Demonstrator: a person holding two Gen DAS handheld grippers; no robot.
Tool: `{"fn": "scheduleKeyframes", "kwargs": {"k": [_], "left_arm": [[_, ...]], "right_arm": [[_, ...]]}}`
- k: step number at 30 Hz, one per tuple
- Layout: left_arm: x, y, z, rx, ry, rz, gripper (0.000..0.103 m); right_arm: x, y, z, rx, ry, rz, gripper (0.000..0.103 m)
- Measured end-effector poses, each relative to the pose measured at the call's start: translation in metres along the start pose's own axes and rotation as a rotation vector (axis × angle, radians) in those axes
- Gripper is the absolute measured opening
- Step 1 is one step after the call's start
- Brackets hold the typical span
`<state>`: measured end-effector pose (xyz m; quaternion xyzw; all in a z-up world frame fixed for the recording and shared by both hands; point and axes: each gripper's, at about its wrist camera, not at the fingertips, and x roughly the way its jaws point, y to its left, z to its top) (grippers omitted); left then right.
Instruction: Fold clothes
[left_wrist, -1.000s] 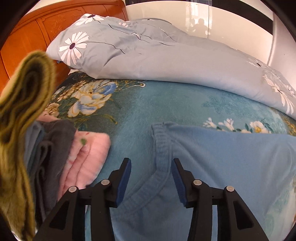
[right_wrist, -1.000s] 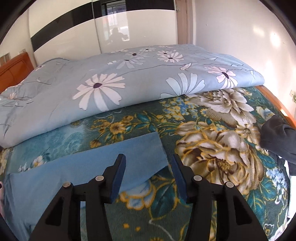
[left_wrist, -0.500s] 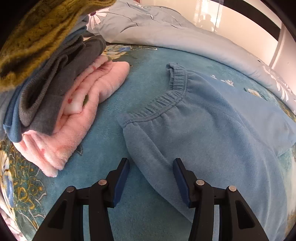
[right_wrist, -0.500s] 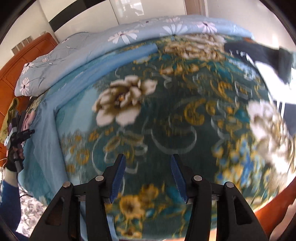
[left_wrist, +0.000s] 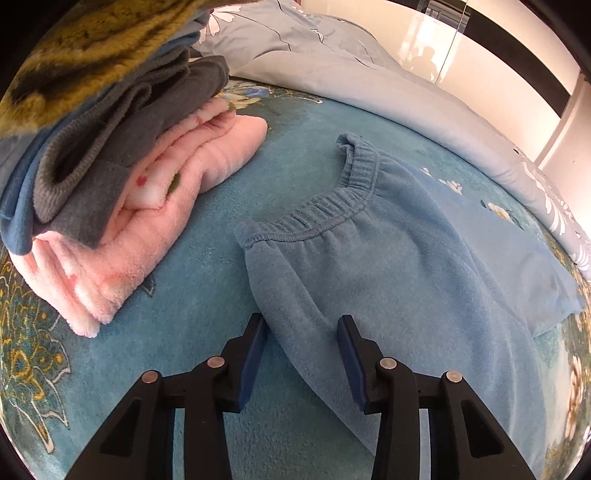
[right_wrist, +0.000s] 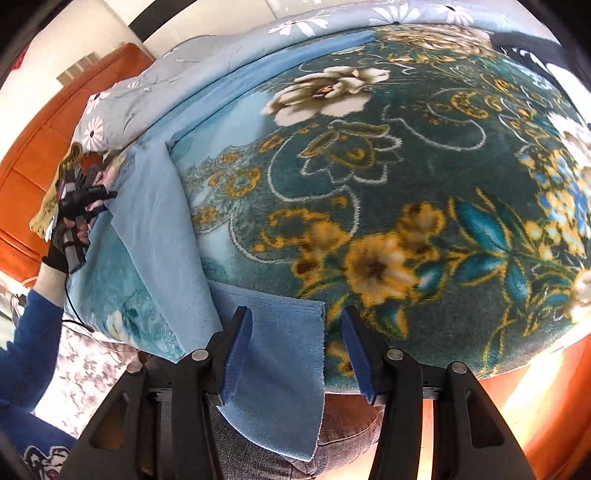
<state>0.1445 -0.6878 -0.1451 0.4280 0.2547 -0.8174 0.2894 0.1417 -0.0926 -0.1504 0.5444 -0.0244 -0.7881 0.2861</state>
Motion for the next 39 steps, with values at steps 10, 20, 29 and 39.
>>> {"fn": "scheduleKeyframes", "kwargs": {"k": [10, 20, 29, 39], "left_arm": [[-0.001, 0.022, 0.005, -0.120, 0.016, -0.125, 0.044], [0.004, 0.036, 0.007, -0.233, -0.002, -0.191, 0.034], [0.007, 0.037, 0.008, -0.278, -0.004, -0.207, 0.007], [-0.011, 0.028, 0.001, -0.254, -0.057, -0.185, 0.004]], "right_arm": [[-0.025, 0.003, 0.034, -0.054, -0.080, -0.046, 0.006], [-0.090, -0.050, 0.130, 0.016, -0.351, -0.237, 0.005], [-0.049, -0.108, 0.135, 0.201, -0.281, -0.192, 0.005], [-0.047, -0.127, 0.083, 0.357, -0.256, -0.021, 0.016]]}}
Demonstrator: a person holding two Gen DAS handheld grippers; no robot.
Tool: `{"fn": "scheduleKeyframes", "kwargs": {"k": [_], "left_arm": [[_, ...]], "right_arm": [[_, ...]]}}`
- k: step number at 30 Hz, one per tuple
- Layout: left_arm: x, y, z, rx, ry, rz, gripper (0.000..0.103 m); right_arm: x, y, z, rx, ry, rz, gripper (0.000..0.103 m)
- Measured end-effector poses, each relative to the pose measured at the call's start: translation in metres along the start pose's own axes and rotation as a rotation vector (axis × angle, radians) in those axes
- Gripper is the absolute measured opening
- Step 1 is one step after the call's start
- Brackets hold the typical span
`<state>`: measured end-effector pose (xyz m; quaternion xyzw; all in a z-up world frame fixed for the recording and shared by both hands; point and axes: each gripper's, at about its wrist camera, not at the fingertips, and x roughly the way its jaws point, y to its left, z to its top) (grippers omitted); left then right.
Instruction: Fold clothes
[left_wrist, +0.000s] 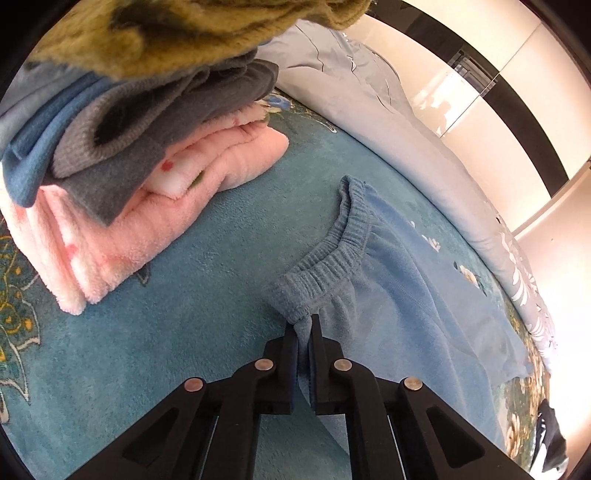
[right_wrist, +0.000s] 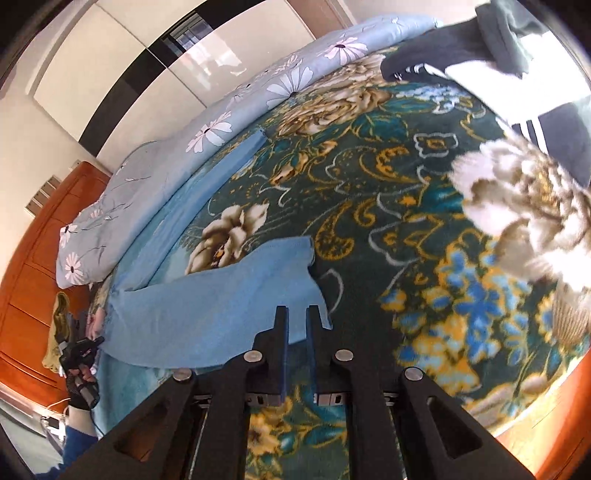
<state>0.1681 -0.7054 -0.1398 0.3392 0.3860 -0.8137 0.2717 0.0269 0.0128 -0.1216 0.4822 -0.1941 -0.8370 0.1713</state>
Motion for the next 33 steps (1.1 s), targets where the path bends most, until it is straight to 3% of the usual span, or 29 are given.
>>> {"fn": "scheduleKeyframes", "kwargs": {"k": [2, 9, 13, 14, 17, 20, 26, 29, 33], "left_arm": [[-0.002, 0.001, 0.000, -0.014, 0.004, -0.006, 0.004], [-0.006, -0.005, 0.002, -0.017, 0.001, -0.012, 0.004], [-0.007, -0.010, 0.006, -0.028, -0.002, -0.016, 0.004], [-0.010, -0.011, 0.007, -0.030, -0.004, -0.017, 0.004], [-0.029, -0.011, 0.007, -0.033, -0.031, -0.025, 0.003], [-0.051, -0.008, 0.006, -0.036, -0.060, -0.048, 0.003], [-0.101, 0.013, -0.022, -0.031, -0.105, -0.094, 0.003], [-0.112, 0.030, -0.039, -0.026, -0.113, -0.062, 0.003], [-0.106, 0.054, -0.065, -0.064, -0.062, -0.040, 0.003]], "right_arm": [[0.000, -0.005, -0.009, 0.036, 0.018, 0.028, 0.029], [0.025, -0.016, -0.022, 0.193, 0.049, 0.059, 0.031], [0.033, -0.016, -0.028, 0.333, -0.015, 0.151, 0.033], [0.036, -0.015, -0.028, 0.350, -0.022, 0.159, 0.033], [0.039, -0.012, -0.025, 0.382, -0.038, 0.181, 0.004], [0.024, -0.006, -0.015, 0.358, -0.076, 0.195, 0.004], [-0.034, 0.014, -0.008, 0.190, -0.195, 0.205, 0.004], [-0.032, 0.001, -0.018, 0.207, -0.178, 0.204, 0.003], [-0.030, -0.017, -0.031, 0.230, -0.154, 0.202, 0.004]]}}
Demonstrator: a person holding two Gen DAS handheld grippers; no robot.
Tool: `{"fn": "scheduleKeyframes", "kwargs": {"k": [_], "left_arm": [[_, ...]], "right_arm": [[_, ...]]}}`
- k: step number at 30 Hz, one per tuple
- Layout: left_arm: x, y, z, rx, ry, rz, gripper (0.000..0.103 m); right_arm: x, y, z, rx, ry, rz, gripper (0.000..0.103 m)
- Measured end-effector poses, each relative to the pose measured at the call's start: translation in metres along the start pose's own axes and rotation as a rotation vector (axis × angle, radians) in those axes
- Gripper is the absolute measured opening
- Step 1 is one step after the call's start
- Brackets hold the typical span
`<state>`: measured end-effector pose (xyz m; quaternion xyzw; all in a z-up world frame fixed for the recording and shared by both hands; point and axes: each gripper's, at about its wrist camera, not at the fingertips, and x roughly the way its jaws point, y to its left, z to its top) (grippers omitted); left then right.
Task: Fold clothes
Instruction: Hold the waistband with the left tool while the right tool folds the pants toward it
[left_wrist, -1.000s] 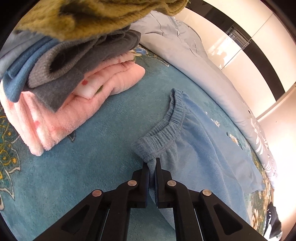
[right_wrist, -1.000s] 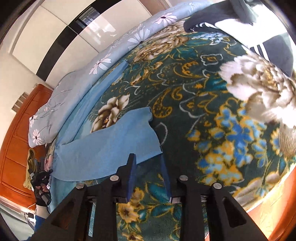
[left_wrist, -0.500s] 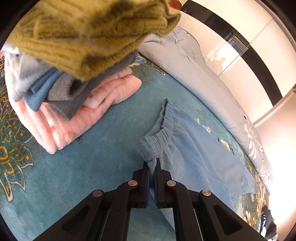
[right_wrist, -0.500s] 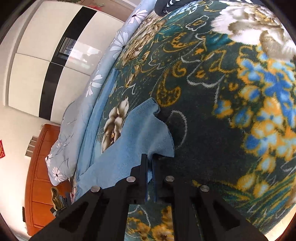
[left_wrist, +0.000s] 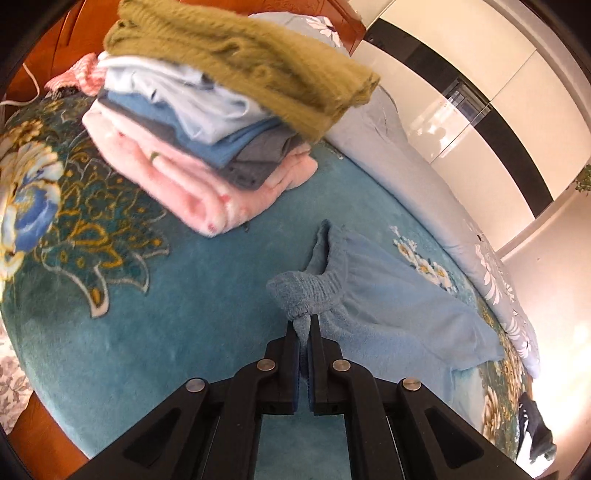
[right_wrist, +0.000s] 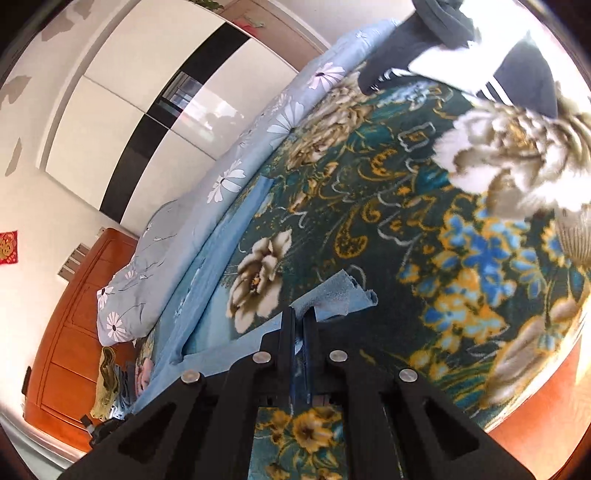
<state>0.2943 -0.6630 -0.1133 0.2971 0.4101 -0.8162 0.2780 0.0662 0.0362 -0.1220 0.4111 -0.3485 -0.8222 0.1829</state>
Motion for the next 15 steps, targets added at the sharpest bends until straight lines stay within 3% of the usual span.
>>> {"fn": "scheduleKeyframes", "kwargs": {"k": [8, 15], "left_arm": [[-0.003, 0.011, -0.030, -0.036, 0.044, -0.016, 0.003], [-0.021, -0.010, -0.015, -0.014, 0.067, -0.102, 0.003]], "right_arm": [[0.002, -0.017, 0.006, 0.022, 0.036, -0.001, 0.004], [0.001, 0.022, 0.041, -0.034, -0.019, 0.033, 0.004]]}}
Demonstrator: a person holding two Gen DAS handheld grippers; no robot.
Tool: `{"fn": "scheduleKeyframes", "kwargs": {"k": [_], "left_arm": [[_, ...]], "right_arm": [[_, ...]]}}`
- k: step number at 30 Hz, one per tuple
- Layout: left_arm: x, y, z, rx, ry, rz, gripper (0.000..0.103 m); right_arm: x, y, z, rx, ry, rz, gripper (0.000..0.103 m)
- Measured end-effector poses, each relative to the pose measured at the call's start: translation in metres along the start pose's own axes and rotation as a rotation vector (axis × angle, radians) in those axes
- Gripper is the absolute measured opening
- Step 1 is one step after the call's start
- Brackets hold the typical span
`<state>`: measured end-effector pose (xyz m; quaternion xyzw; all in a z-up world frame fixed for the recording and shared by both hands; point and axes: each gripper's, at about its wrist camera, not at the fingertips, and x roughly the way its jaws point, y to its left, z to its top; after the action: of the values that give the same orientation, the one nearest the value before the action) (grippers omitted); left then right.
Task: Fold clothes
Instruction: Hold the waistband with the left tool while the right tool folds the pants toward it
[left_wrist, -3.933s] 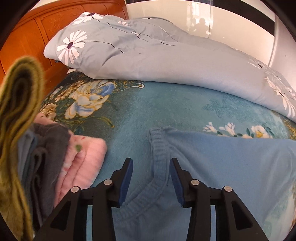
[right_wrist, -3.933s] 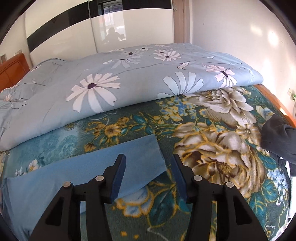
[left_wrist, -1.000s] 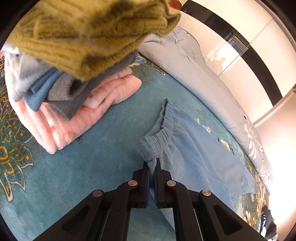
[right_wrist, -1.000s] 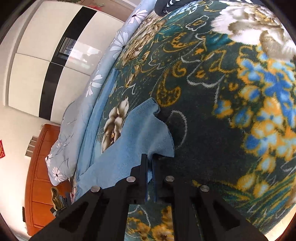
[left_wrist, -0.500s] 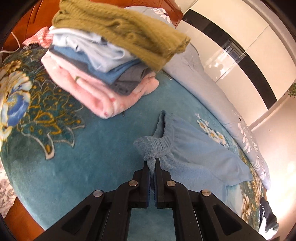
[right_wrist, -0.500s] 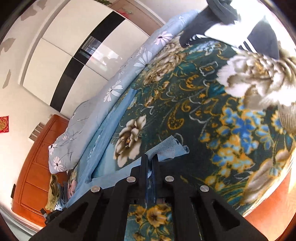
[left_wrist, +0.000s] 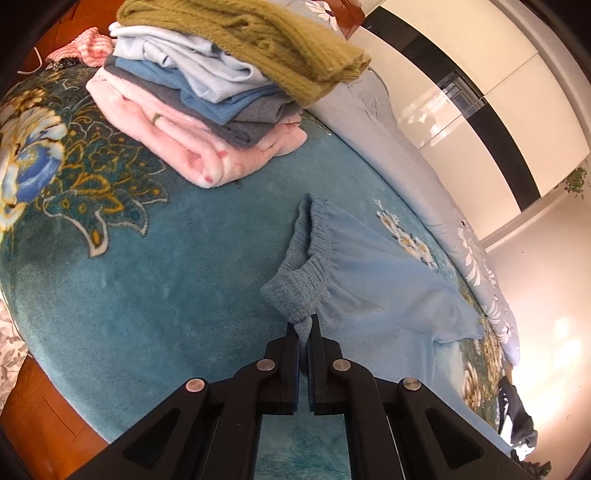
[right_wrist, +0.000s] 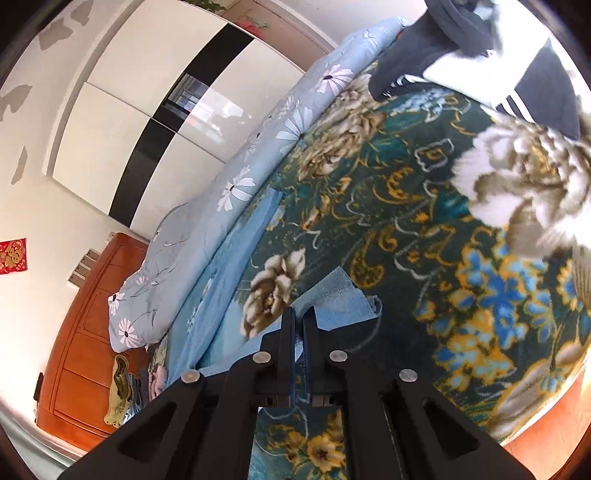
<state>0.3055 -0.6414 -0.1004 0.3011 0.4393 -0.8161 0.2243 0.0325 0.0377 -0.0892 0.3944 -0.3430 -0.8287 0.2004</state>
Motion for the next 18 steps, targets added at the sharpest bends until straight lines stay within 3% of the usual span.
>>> {"fn": "scheduleKeyframes", "kwargs": {"k": [7, 13, 18], "left_arm": [[0.006, -0.025, 0.040, -0.039, 0.016, -0.062, 0.005], [0.037, -0.053, 0.072, 0.003, -0.013, 0.010, 0.007], [0.078, -0.064, 0.093, 0.028, -0.032, 0.090, 0.007]], "right_arm": [[0.016, 0.048, 0.052, -0.054, -0.064, 0.005, 0.004], [0.062, 0.094, 0.104, -0.083, -0.077, -0.038, 0.004], [0.130, 0.124, 0.141, -0.111, -0.054, -0.100, 0.004]]}}
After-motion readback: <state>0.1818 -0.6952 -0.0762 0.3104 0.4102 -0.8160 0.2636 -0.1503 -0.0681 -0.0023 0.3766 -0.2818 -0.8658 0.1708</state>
